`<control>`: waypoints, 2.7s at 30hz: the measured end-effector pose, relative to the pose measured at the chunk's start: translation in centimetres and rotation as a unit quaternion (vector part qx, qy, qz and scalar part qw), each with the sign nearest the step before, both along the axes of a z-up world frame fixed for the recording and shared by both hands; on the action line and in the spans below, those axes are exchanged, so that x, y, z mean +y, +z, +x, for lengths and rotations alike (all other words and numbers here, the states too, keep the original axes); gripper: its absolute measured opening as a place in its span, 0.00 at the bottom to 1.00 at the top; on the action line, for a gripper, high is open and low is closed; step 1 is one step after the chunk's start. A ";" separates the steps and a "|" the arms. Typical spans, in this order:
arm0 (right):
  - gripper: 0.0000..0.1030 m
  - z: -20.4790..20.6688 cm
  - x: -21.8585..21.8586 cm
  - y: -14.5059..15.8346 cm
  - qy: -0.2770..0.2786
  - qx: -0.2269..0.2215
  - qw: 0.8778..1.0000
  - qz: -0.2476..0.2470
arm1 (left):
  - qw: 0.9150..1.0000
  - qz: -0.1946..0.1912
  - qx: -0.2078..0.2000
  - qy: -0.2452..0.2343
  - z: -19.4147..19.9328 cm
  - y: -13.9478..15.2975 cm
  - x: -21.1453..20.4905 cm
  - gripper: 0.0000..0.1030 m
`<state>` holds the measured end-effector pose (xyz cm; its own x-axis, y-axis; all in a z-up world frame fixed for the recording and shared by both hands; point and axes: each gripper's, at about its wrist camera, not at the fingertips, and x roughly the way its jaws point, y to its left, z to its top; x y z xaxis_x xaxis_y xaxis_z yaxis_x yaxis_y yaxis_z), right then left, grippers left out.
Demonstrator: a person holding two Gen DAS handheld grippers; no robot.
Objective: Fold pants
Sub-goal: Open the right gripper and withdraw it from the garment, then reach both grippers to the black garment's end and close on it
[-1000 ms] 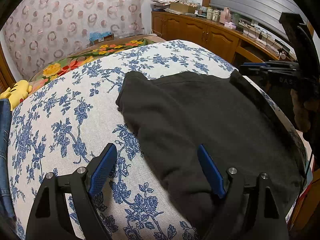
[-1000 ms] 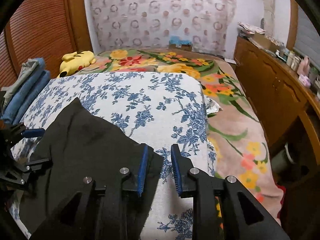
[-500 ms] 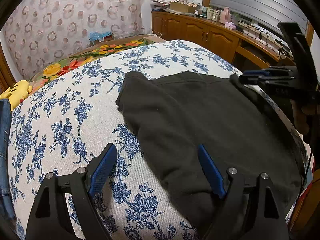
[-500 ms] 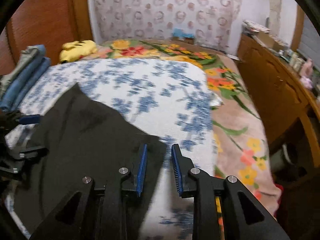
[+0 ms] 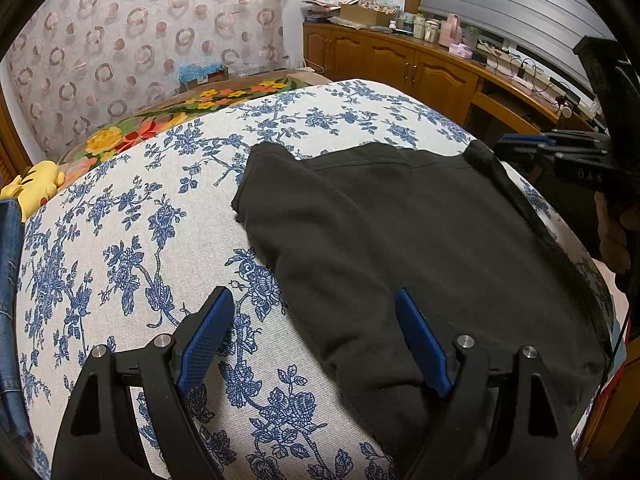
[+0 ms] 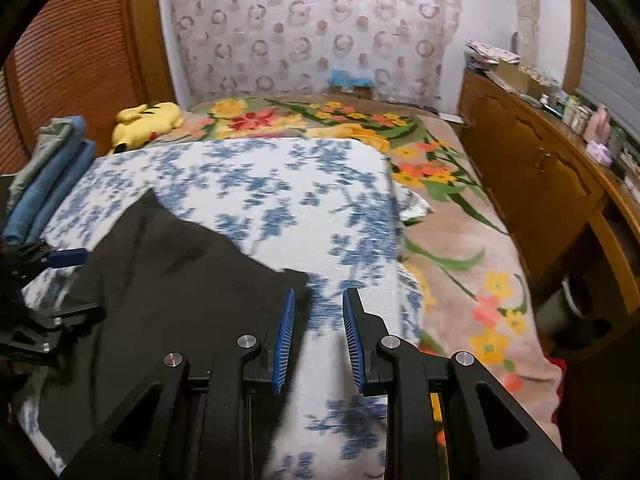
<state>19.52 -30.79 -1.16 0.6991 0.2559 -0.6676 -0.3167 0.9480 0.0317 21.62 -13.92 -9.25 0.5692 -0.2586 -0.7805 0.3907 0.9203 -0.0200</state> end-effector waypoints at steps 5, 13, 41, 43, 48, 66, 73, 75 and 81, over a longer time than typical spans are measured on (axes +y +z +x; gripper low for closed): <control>0.27 0.7 0.9 -1.5 0.012 0.021 1.000 -0.018 | 1.000 0.000 0.000 0.000 0.0 0.0 0.0 0.81; 0.28 0.3 -0.9 -1.2 -0.029 0.016 0.999 0.001 | 1.000 0.004 -0.011 0.011 -0.5 0.2 0.4 0.81; 0.38 -17.4 -0.4 -1.1 -0.022 -0.018 0.998 0.053 | 0.998 -0.052 -0.025 -0.040 -15.5 1.7 3.6 0.64; 0.38 -17.6 -0.3 -1.4 -0.025 -0.016 0.998 0.061 | 0.997 -0.052 -0.021 -0.049 -16.0 1.4 3.1 0.58; 0.38 -18.0 0.0 -2.3 -0.026 -0.004 0.997 0.066 | 0.996 -0.055 -0.012 -0.071 -17.0 1.0 1.9 0.55; 0.38 -18.8 0.5 -3.5 -0.022 0.013 0.997 0.072 | 0.993 -0.055 -0.023 -0.101 -17.9 0.8 0.2 0.16; 0.38 -19.3 0.5 -4.0 -0.031 0.020 0.997 0.069 | 0.994 -0.052 -0.013 -0.096 -17.9 0.4 0.3 0.16; 0.38 -19.4 0.4 -4.1 -0.033 0.023 0.997 0.067 | 0.994 -0.051 -0.012 -0.094 -17.8 0.3 0.3 0.16; 0.38 -19.6 0.7 -4.3 -0.038 0.025 0.997 0.061 | 0.994 -0.055 -0.007 -0.091 -17.7 0.1 0.3 0.16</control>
<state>-0.12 -30.12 -5.43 0.6858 0.2852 -0.6696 -0.2390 0.9573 0.1629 3.89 -13.60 -9.14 0.5156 -0.4418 -0.7341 0.5516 0.8268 -0.1102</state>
